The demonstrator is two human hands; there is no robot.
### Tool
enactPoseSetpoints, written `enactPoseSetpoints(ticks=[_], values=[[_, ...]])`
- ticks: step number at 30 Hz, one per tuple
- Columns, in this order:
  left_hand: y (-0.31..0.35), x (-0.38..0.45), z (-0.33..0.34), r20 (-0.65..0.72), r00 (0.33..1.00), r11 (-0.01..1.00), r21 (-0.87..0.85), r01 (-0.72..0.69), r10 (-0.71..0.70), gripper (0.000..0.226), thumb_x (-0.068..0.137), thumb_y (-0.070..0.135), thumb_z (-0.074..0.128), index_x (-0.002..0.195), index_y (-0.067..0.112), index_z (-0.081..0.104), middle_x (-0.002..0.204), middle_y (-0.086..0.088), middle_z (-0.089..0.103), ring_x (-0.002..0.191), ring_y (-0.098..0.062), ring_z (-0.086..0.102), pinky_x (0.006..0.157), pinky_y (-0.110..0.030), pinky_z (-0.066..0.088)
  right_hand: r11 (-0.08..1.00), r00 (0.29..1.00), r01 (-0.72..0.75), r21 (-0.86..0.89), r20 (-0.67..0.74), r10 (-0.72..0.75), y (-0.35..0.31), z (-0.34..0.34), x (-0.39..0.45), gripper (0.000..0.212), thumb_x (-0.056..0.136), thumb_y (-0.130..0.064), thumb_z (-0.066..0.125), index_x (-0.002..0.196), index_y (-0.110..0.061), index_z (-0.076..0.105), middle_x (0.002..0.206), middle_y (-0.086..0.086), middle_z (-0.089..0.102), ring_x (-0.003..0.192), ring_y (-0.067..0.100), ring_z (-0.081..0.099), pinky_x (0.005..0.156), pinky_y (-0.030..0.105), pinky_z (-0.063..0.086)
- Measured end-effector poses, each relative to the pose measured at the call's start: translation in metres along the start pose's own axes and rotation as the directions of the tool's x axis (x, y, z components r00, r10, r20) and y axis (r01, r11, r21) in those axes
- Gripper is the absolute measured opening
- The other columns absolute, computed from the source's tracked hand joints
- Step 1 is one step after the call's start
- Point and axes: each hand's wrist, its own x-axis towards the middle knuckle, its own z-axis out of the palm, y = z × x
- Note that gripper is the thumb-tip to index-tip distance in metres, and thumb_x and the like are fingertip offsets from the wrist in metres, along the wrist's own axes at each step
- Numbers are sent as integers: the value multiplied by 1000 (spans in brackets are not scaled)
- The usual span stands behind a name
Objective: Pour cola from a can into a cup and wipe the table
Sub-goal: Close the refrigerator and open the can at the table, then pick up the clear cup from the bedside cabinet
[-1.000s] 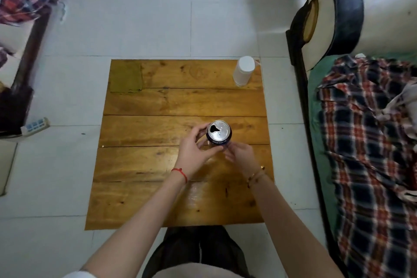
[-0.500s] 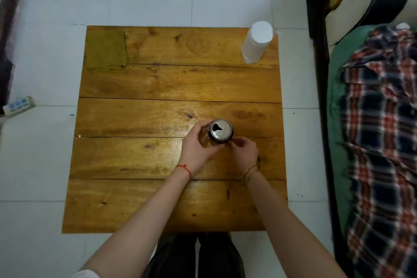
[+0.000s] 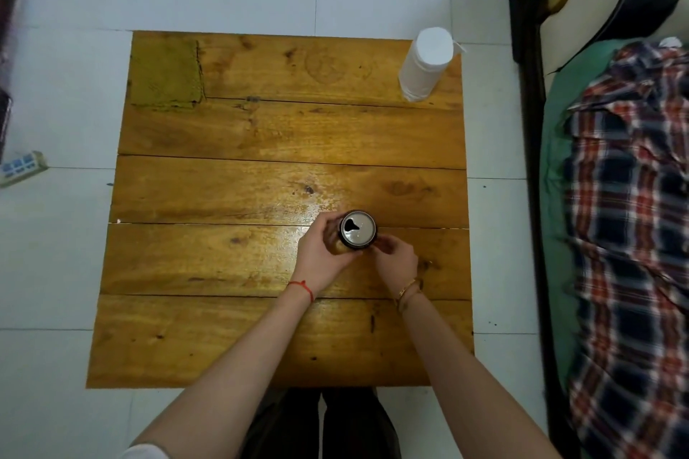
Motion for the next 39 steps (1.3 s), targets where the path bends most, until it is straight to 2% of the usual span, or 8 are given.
enactPoseSetpoints(ticks=[4,7,10,14,19,26,32,39], values=[[-2,-3,2,1,999,998,54,-33,33,68,65,11,88,124,17,55,116,11,64,109,1,59,94,-9,45,1000,999,9,18,38,-9,4,2,-3,31,86,-14,67,118,-13,67,112,5,72,108,19,65,90,26,48],[-3,-6,1,17,999,990,130,-48,47,76,67,15,87,133,20,49,129,6,60,120,-8,55,104,-25,44,999,997,40,-25,70,-38,7,0,-7,36,87,-15,66,123,-13,64,118,5,69,111,19,63,90,25,46],[-7,-13,-9,47,999,969,245,-16,5,91,71,24,86,147,21,36,146,4,47,133,-11,43,113,-30,35,988,993,74,-134,98,-61,8,-8,-17,43,90,-16,61,133,-13,56,129,6,63,117,21,60,93,26,46],[-4,-33,-38,112,993,896,440,-68,20,78,82,37,75,148,21,36,152,2,39,139,-15,37,114,-26,28,925,980,175,-338,146,-132,1,-28,-36,51,92,-20,58,141,-11,46,137,9,56,125,25,53,101,31,41],[21,-67,-80,139,989,796,593,-122,49,67,87,30,69,146,14,40,148,-7,43,138,-24,38,117,-38,30,775,951,309,-552,198,-239,-19,-56,-75,54,93,-27,56,143,-14,41,141,8,51,131,26,43,109,37,36],[66,-133,-124,123,987,746,646,-162,107,60,92,27,62,147,17,39,155,-8,35,145,-25,28,119,-45,23,700,895,439,-563,208,-394,-48,-79,-142,53,94,-29,55,143,-14,41,142,6,49,135,23,38,112,38,33],[88,-199,-151,48,978,752,632,-187,202,55,93,20,60,144,14,43,149,-7,43,140,-22,36,116,-41,29,660,832,543,-519,231,-503,-58,-94,-196,53,95,-30,54,144,-15,40,147,5,44,141,21,31,117,39,27],[89,-266,-175,-93,970,789,601,-126,227,51,94,29,60,142,22,46,149,0,44,138,-21,39,116,-46,30,589,766,625,-512,258,-588,-71,-98,-240,51,95,-32,54,142,-16,42,145,5,47,142,23,30,117,39,27]])
